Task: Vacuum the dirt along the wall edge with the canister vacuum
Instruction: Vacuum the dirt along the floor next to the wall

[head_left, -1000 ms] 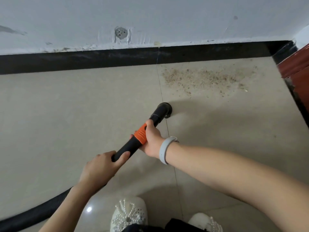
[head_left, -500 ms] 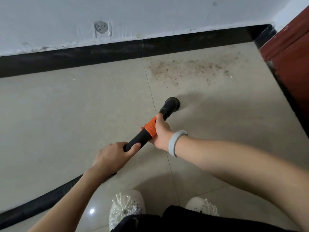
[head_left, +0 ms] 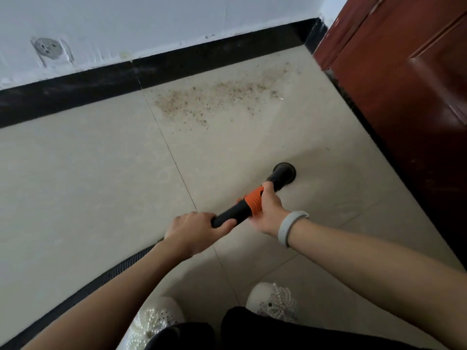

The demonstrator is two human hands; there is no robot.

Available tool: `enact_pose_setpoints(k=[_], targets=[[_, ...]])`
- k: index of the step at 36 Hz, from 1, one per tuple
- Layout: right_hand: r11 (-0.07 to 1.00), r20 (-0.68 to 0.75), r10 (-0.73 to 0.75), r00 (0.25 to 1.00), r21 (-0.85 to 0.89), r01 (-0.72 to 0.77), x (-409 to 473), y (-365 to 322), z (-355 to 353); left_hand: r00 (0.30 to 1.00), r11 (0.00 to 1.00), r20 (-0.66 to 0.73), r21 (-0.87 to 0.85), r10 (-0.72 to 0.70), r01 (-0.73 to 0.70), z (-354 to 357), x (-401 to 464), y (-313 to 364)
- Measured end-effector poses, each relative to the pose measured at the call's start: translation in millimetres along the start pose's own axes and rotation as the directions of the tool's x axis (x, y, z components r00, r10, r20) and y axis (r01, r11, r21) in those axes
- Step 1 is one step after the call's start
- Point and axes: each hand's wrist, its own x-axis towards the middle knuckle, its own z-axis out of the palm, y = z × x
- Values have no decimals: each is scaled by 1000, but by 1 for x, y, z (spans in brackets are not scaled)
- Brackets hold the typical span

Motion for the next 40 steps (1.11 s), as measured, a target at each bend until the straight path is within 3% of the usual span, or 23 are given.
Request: enact_pose_setpoints(k=[8,17,23,31,35,40], targets=[[994,-80,-105,991,20,107,29,-64,-26,997,993,8,85,80,-81,-10,65,55],[990,-33,-139,990,34,140,33,-105,7,998,987,-41,150,57,-50,-52,110,59],[991,38,-69,997,-111,72,35,-53,61,988,992,-95,-16,-125,124,-43,63,-5],[975,112,-55,992,-208,77,17,30,134,935,916,-119,-277,-334,292,-41,-2,-73],[951,139,-19,990,-303,60,-2,62,162,898,863,-124,-361,-421,354,-47,-20,-99],[841,211,8,977,-531,107,-23,103,189,833,738,-130,-550,-538,391,-55,-43,-121]])
